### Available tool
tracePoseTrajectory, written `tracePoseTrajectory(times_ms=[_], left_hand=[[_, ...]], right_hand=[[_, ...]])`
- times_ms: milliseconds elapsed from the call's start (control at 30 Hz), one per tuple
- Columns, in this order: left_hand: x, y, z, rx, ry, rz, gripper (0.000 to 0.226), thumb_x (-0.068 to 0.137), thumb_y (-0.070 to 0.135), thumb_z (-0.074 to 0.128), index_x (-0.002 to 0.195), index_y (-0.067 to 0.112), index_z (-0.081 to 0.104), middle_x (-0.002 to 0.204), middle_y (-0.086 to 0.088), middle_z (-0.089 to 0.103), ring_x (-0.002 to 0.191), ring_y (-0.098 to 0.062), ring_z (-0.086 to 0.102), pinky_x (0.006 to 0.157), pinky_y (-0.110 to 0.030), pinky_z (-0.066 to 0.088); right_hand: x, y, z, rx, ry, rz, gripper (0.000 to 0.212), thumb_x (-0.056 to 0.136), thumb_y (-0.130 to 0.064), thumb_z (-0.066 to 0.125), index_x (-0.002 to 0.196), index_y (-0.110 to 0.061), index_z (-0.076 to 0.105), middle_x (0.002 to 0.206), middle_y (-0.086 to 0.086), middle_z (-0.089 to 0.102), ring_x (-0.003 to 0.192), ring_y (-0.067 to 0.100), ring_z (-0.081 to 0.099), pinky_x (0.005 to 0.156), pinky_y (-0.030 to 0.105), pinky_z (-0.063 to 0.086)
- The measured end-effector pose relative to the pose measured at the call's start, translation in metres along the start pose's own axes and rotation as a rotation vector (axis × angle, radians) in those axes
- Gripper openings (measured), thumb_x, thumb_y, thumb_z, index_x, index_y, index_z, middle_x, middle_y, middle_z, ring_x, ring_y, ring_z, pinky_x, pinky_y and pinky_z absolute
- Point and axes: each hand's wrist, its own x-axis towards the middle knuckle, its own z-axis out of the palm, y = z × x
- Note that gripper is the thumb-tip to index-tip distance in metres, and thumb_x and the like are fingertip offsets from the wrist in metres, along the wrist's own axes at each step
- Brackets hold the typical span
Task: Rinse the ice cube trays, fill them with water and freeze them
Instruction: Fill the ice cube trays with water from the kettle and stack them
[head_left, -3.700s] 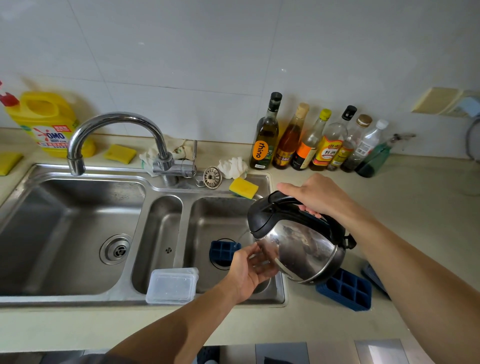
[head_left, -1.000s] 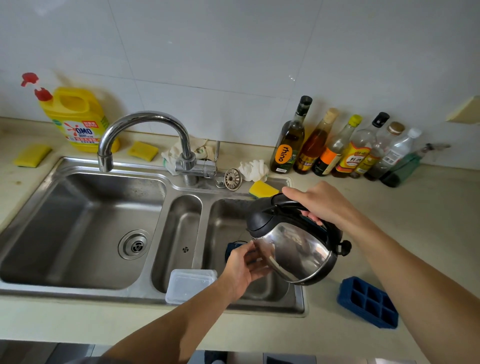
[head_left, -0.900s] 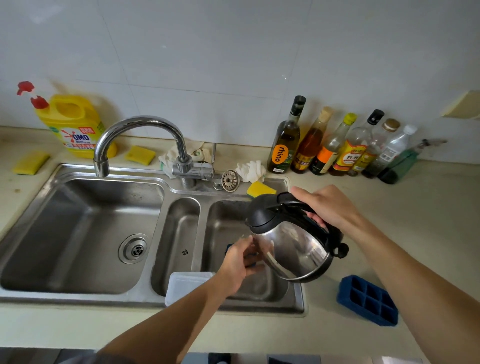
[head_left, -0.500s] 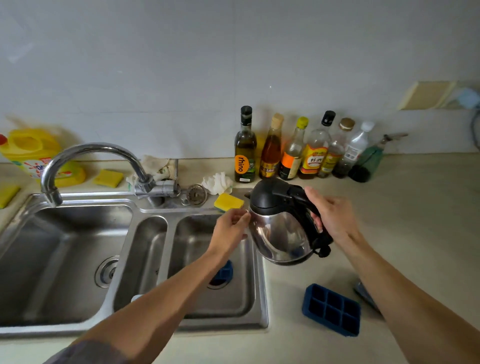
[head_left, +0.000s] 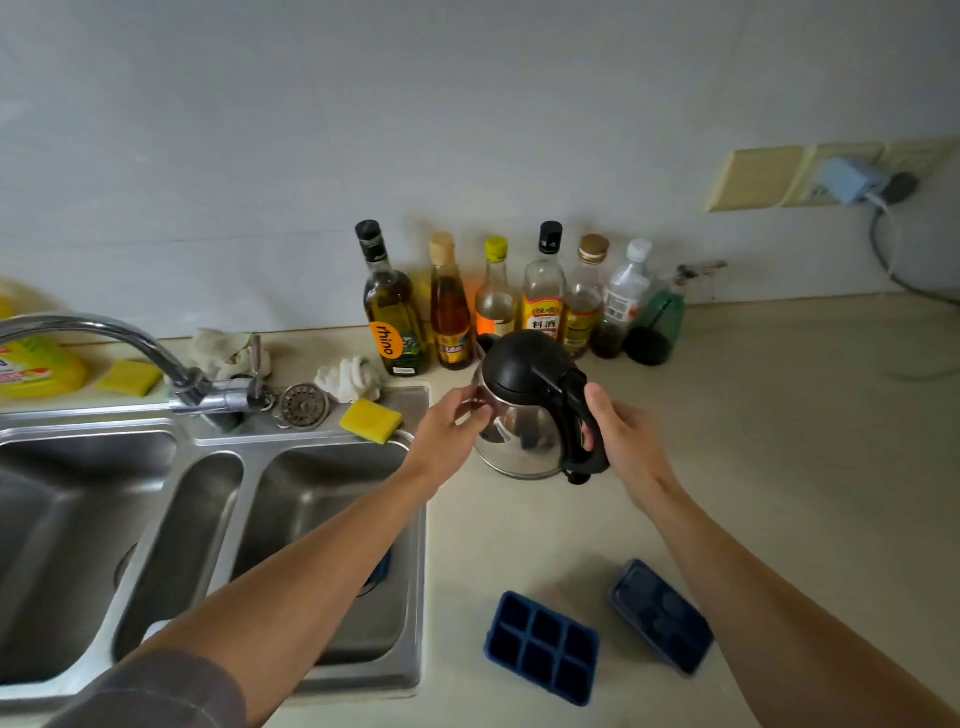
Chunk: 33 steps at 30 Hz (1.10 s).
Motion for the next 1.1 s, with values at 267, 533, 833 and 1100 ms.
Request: tracePoseTrajectory(times_ms=[267, 533, 833, 1100], left_hand=[[-0.015, -0.012, -0.016, 0.122, -0.065, 0.040, 0.025, 0.103, 0.023, 0.055, 0.127, 0.024, 0.062, 0.116, 0.009, 0.067, 0.109, -0.011, 0.063, 0.104, -0.041, 0.051], [-0.092, -0.101, -0.153, 0.379, 0.206, -0.028, 0.010, 0.099, 0.023, 0.062, 0.092, 0.027, 0.067, 0.082, 0.017, 0.063, 0.077, -0.002, 0.059, 0.057, -0.005, 0.038], [-0.194, -0.219, -0.304, 0.533, 0.350, -0.253, 0.015, 0.097, 0.020, 0.062, 0.104, 0.011, 0.071, 0.087, 0.001, 0.068, 0.079, -0.018, 0.063, 0.069, -0.027, 0.047], [-0.211, -0.257, -0.317, 0.567, 0.217, -0.342, 0.018, 0.096, 0.024, 0.059, 0.089, 0.008, 0.066, 0.078, -0.007, 0.064, 0.076, -0.028, 0.060, 0.068, -0.037, 0.047]], right_hand=[[-0.032, -0.003, 0.010, -0.331, 0.315, -0.237, 0.019, 0.099, -0.035, 0.062, 0.098, -0.015, 0.063, 0.093, 0.001, 0.064, 0.087, 0.016, 0.060, 0.068, 0.028, 0.052], [-0.101, -0.037, 0.141, -0.290, 0.036, -0.339, 0.013, 0.098, -0.026, 0.063, 0.091, -0.016, 0.065, 0.087, 0.000, 0.065, 0.079, 0.007, 0.061, 0.070, 0.023, 0.048], [-0.185, 0.012, 0.333, -0.452, -0.544, 0.035, 0.016, 0.097, -0.036, 0.061, 0.090, -0.022, 0.064, 0.080, -0.008, 0.067, 0.076, 0.010, 0.066, 0.066, 0.025, 0.046], [-0.208, 0.038, 0.396, -0.541, -0.592, 0.149, 0.019, 0.100, -0.030, 0.062, 0.104, -0.011, 0.065, 0.086, 0.006, 0.071, 0.073, 0.018, 0.064, 0.070, 0.037, 0.054]])
